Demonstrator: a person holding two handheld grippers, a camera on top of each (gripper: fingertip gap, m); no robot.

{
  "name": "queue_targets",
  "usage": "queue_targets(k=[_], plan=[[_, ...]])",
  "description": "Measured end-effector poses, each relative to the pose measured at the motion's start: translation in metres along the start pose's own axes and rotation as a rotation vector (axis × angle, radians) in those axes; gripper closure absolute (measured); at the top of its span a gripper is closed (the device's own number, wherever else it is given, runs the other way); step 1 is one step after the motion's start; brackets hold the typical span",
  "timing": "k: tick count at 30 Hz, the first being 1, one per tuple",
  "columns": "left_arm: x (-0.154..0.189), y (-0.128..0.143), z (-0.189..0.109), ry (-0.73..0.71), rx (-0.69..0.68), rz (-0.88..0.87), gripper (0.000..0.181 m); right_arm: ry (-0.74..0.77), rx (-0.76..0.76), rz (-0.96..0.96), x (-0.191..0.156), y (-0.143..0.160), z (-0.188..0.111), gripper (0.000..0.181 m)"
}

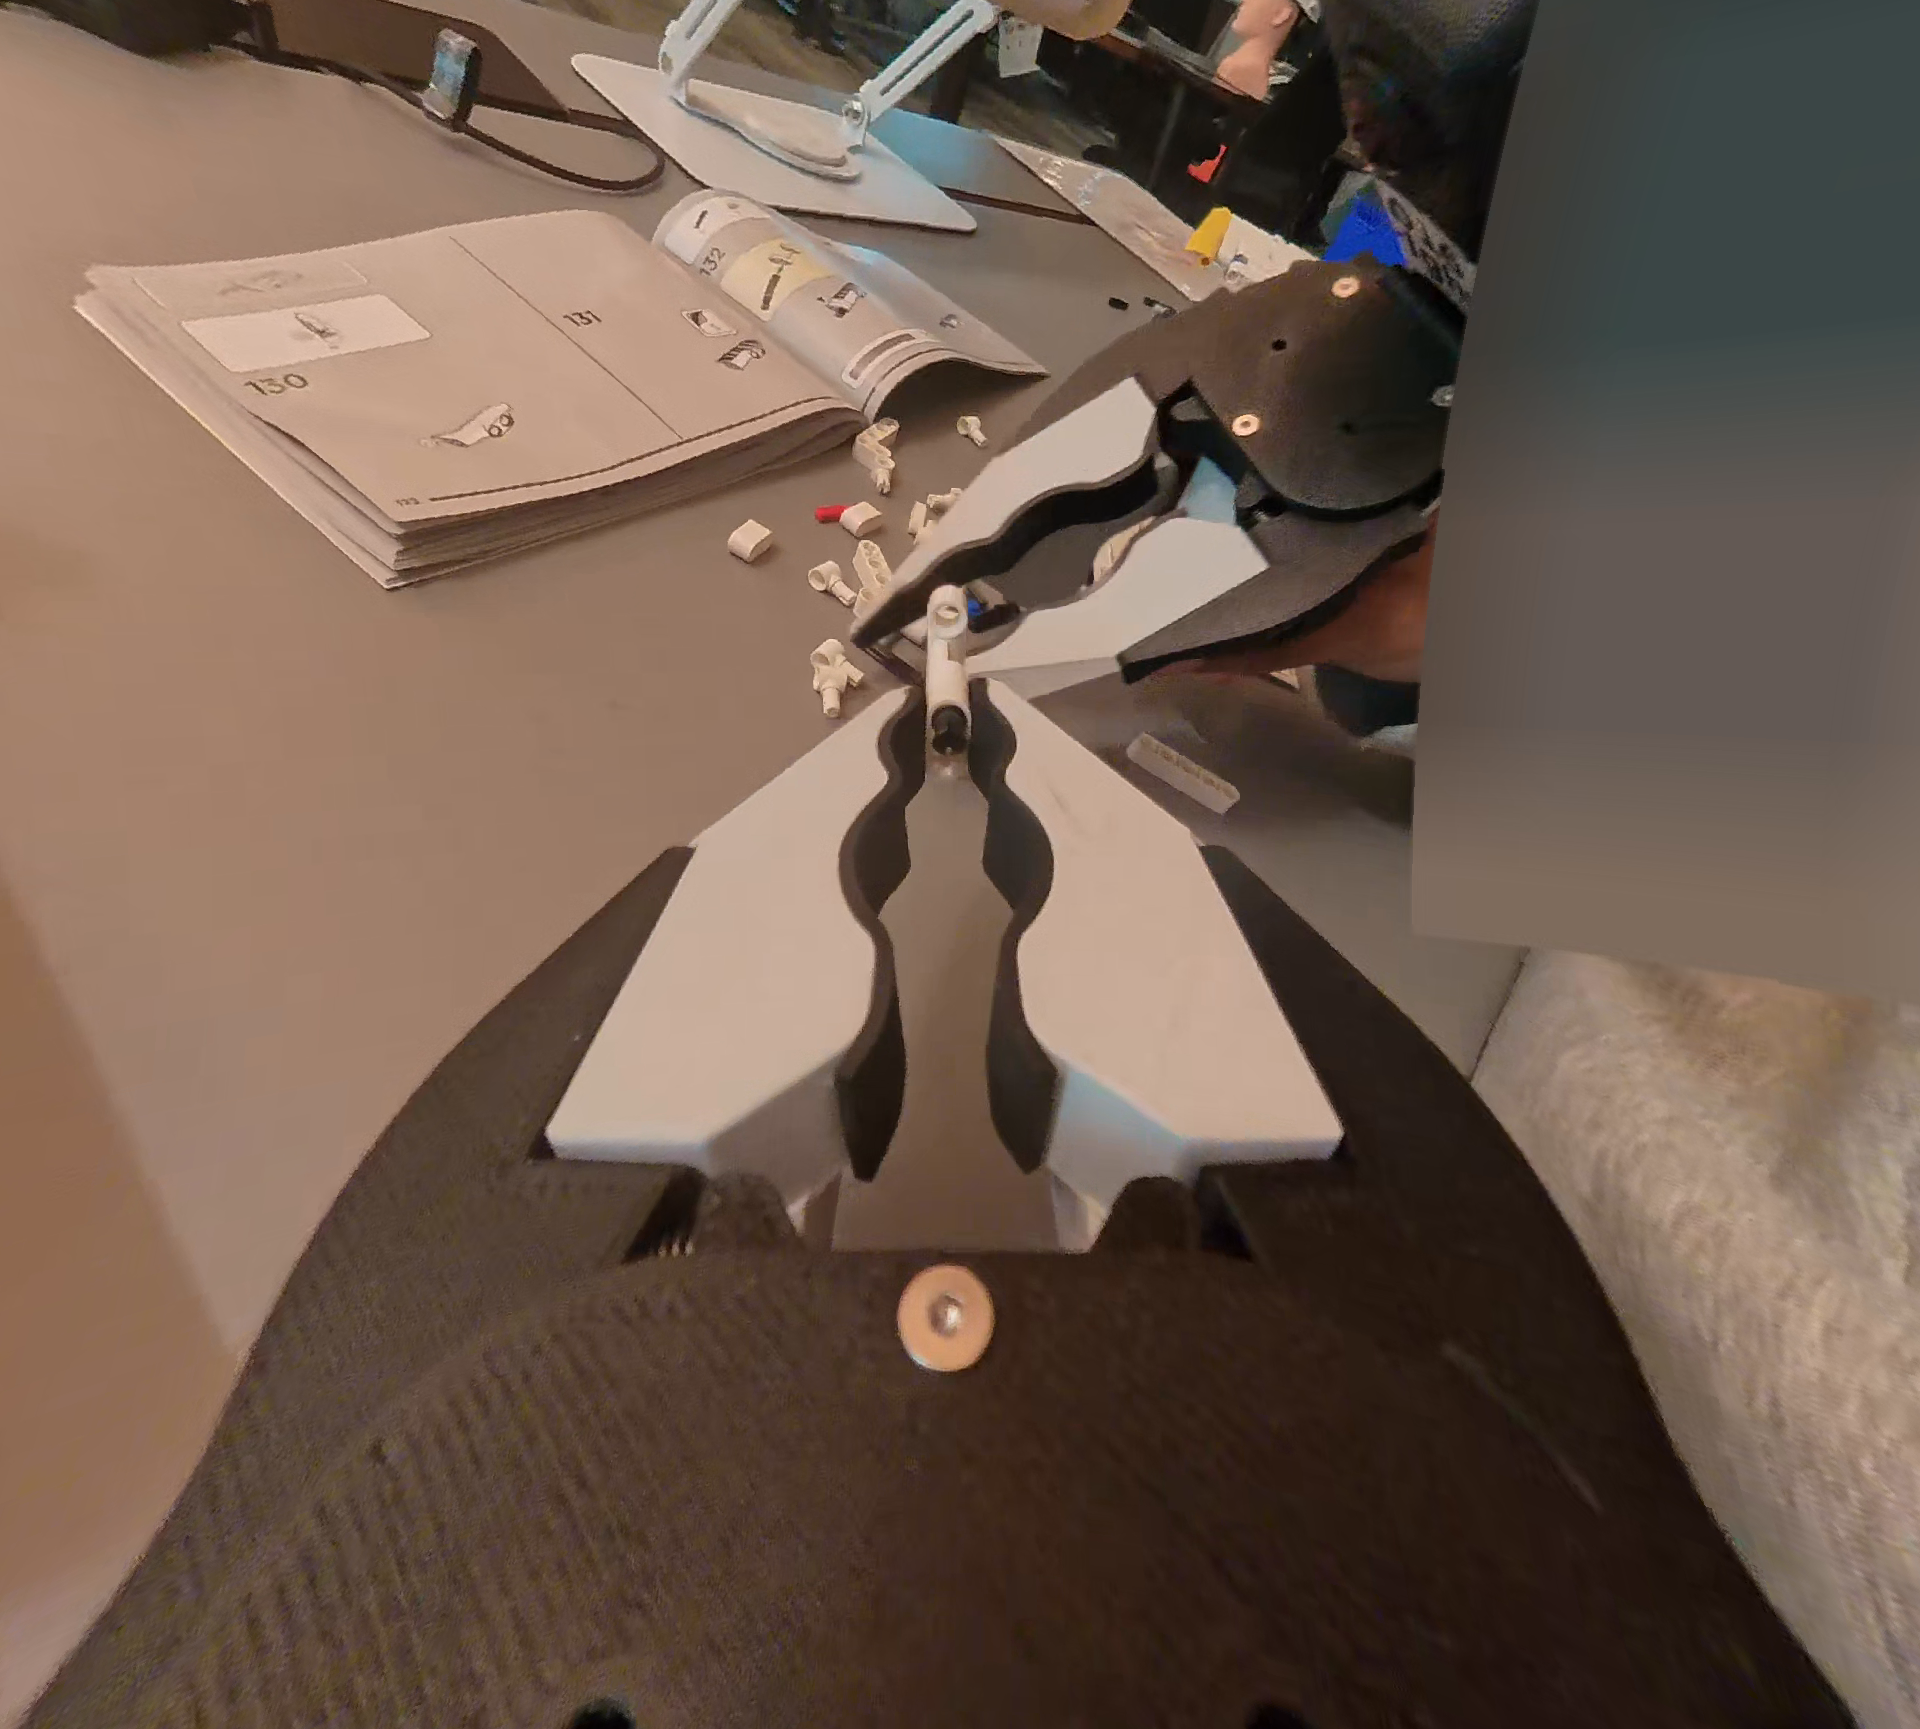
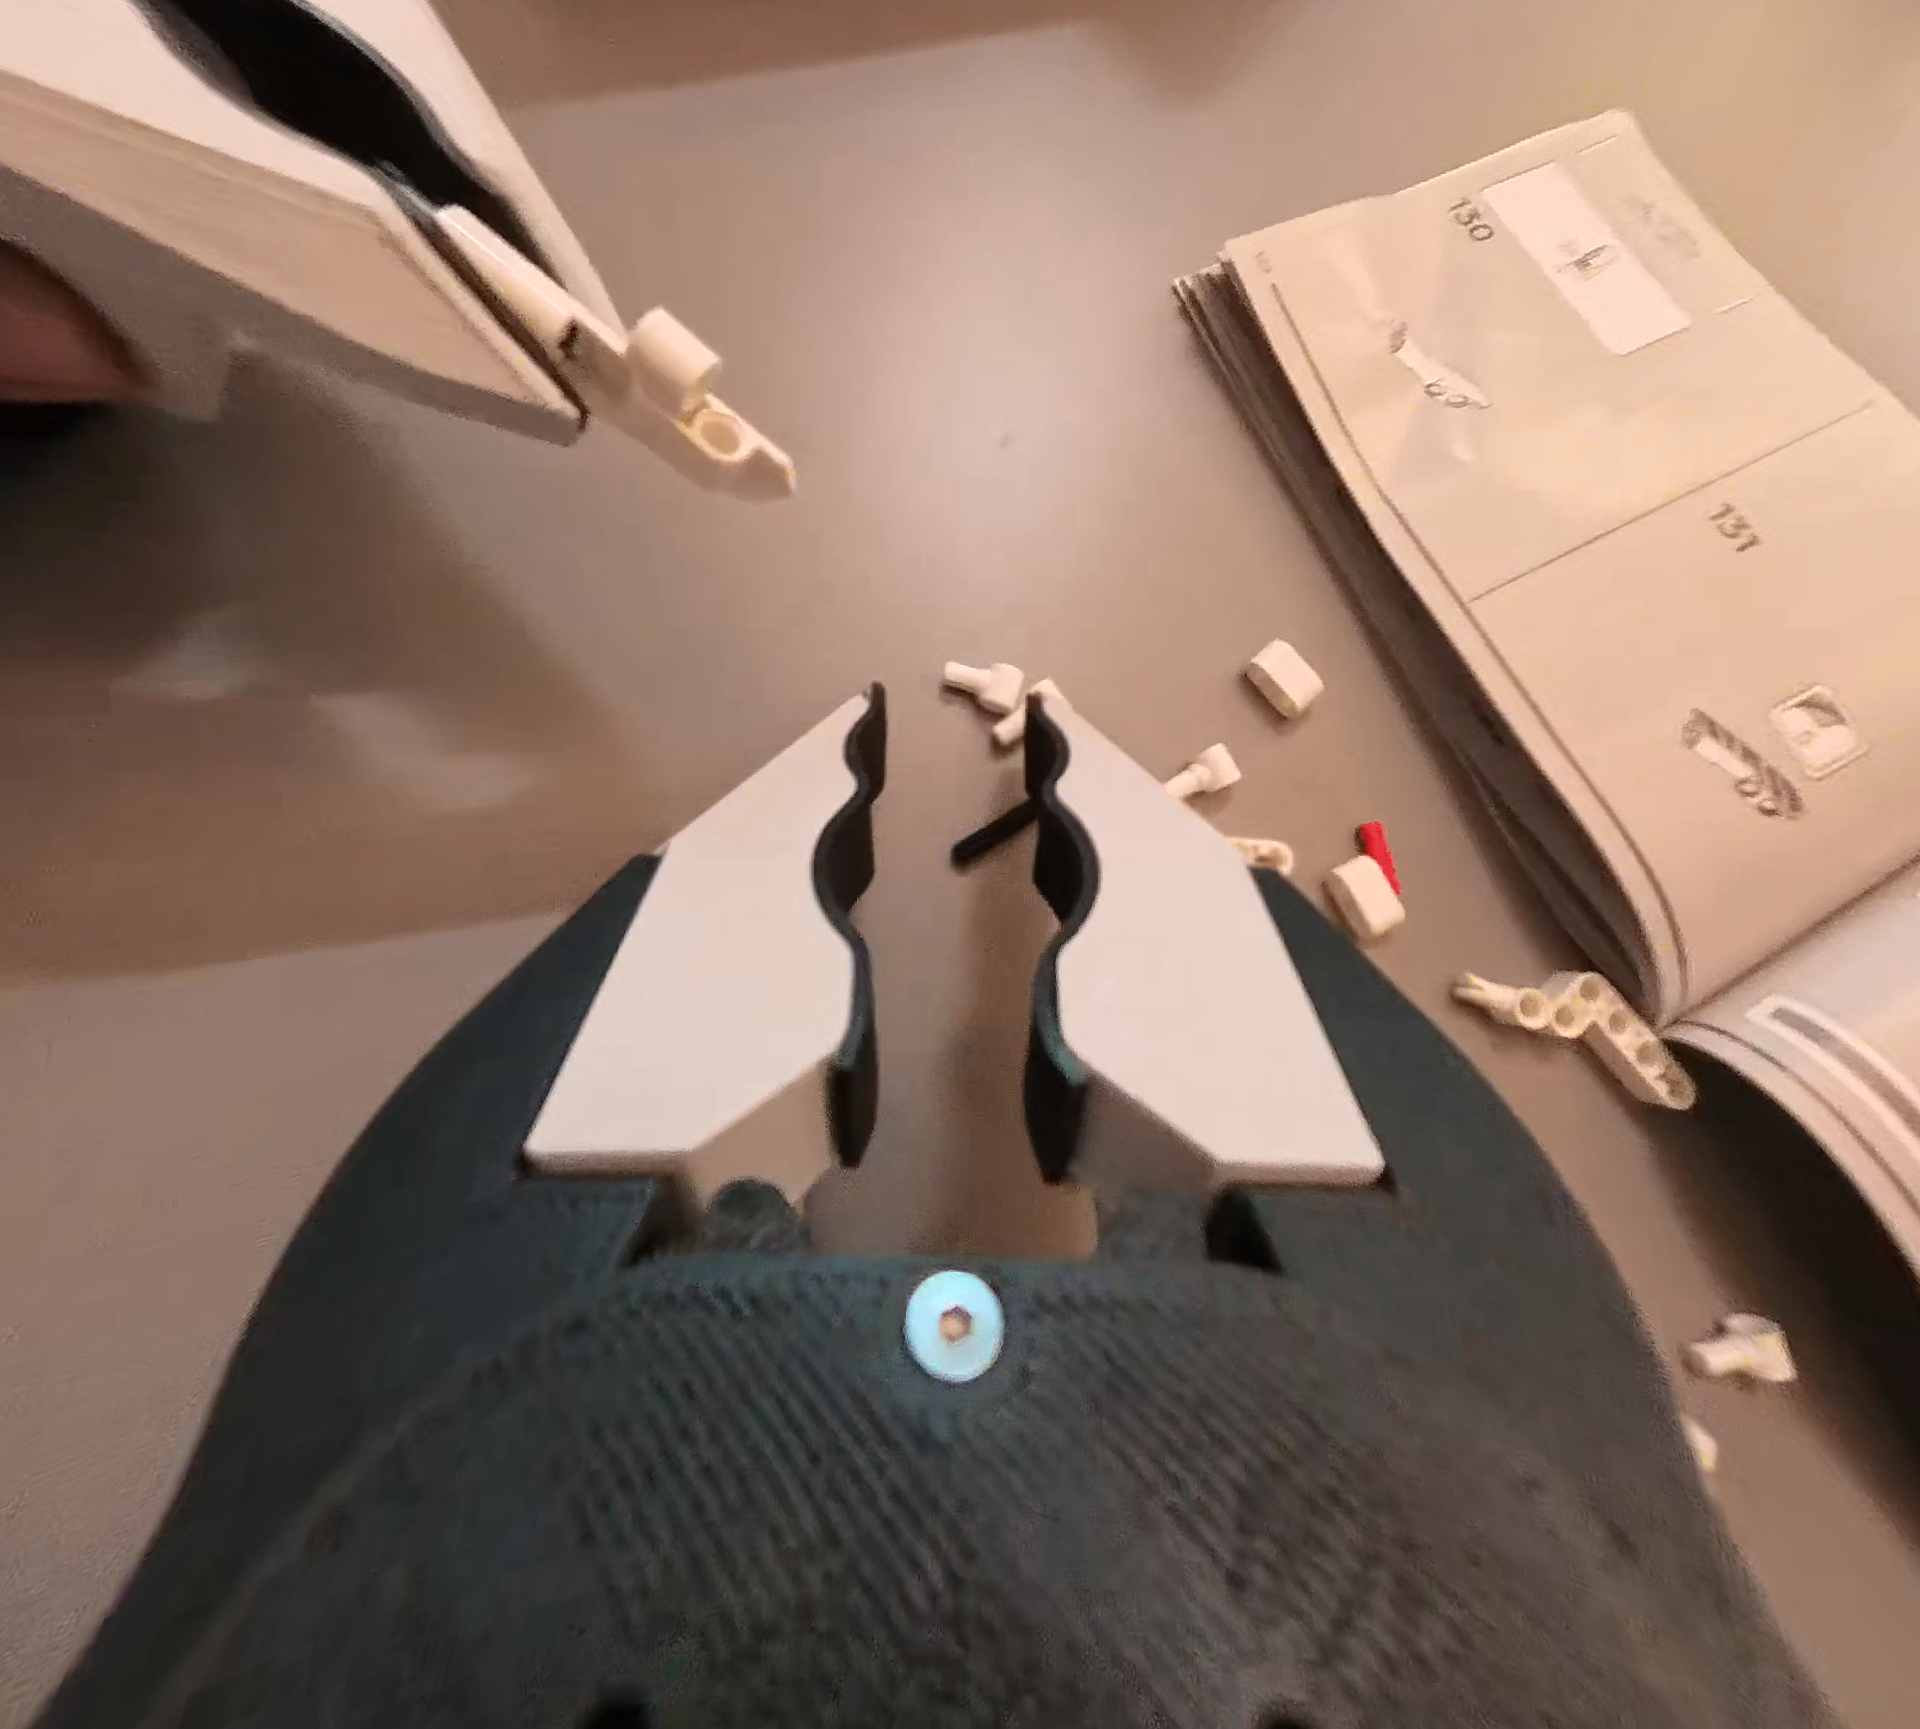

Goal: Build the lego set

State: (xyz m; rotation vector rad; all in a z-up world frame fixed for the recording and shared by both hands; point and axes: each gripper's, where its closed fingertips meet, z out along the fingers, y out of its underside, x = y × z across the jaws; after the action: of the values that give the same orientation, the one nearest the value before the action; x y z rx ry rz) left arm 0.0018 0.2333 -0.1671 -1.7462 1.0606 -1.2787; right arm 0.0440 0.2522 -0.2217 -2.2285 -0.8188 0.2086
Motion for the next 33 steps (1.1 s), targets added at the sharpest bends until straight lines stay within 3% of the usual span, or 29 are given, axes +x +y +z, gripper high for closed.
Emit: queue_targets(k=[7,12,17,23,27,33], plan=[[0.000,0.002,0.001,0.040,-0.012,-0.056,0.176,0.007,-0.032,-0.092,0.008,0.000,0.007,0.147],[0.002,0.002,0.001,0.060,-0.016,-0.058,0.176,-0.003,-0.068,-0.123,0.009,0.008,0.007,0.166],[0.015,0.010,0.006,0.121,-0.070,-0.034,0.176,-0.035,-0.060,-0.073,0.002,0.012,-0.002,0.167],[0.062,0.037,0.025,0.304,-0.235,-0.037,0.175,0.030,0.081,0.053,0.000,0.008,-0.058,0.167],[0.123,0.059,0.045,0.512,-0.343,-0.156,0.175,0.081,0.154,0.142,-0.001,0.024,-0.100,0.167],[0.139,0.090,0.062,0.505,-0.525,-0.194,0.175,0.086,0.182,0.223,-0.016,0.054,-0.135,0.167]])
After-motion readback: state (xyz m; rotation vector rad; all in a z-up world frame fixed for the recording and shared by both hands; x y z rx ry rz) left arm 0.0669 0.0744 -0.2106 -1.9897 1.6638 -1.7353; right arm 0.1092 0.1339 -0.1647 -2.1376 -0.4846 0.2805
